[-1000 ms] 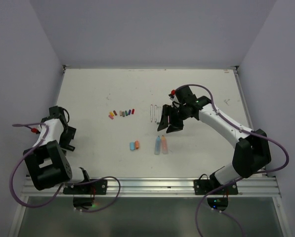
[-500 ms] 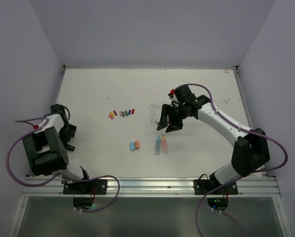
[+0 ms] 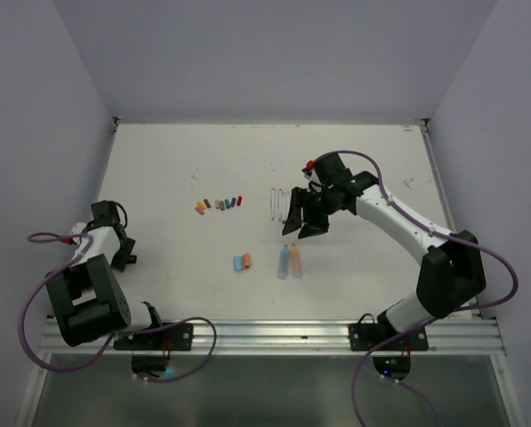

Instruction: Open the pen caps

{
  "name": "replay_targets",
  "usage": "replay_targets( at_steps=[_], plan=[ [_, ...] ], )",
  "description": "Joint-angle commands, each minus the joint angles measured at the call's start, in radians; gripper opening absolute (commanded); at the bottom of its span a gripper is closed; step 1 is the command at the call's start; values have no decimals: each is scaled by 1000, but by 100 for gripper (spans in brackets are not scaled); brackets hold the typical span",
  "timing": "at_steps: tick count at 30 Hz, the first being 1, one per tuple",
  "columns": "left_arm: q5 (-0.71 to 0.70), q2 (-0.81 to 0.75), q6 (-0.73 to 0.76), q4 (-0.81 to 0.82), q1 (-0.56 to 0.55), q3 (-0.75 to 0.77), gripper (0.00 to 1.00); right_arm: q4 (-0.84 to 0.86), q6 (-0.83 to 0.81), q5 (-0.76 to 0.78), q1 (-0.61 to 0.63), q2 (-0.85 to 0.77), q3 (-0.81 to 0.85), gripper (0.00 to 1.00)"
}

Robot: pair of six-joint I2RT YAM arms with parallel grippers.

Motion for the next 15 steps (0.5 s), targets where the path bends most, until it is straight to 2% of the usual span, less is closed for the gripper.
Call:
replay_targets(
  at_steps=[1, 3, 4, 6, 9, 12, 15],
  plan=[
    [75, 44, 7, 28, 5, -91, 47, 5, -6, -4, 3, 2, 44, 56],
    [70, 59, 37, 29, 6, -65, 37, 10, -2, -3, 3, 0, 43, 56],
    [67, 73, 43, 26, 5, -54, 22, 15, 1, -1, 3, -1, 41, 56],
    [70, 84, 55, 11, 6, -10, 0, 18, 2, 5, 3, -6, 41, 56],
    [122, 109, 70, -9, 3, 45, 0, 18, 7, 11, 3, -12, 50, 56],
    [196, 133, 100, -50, -6, 166, 0, 16, 14, 16, 0, -7, 76, 56],
    [243, 152, 142, -100, -108, 313, 0, 16, 22, -10, -8, 11, 125, 56]
  ],
)
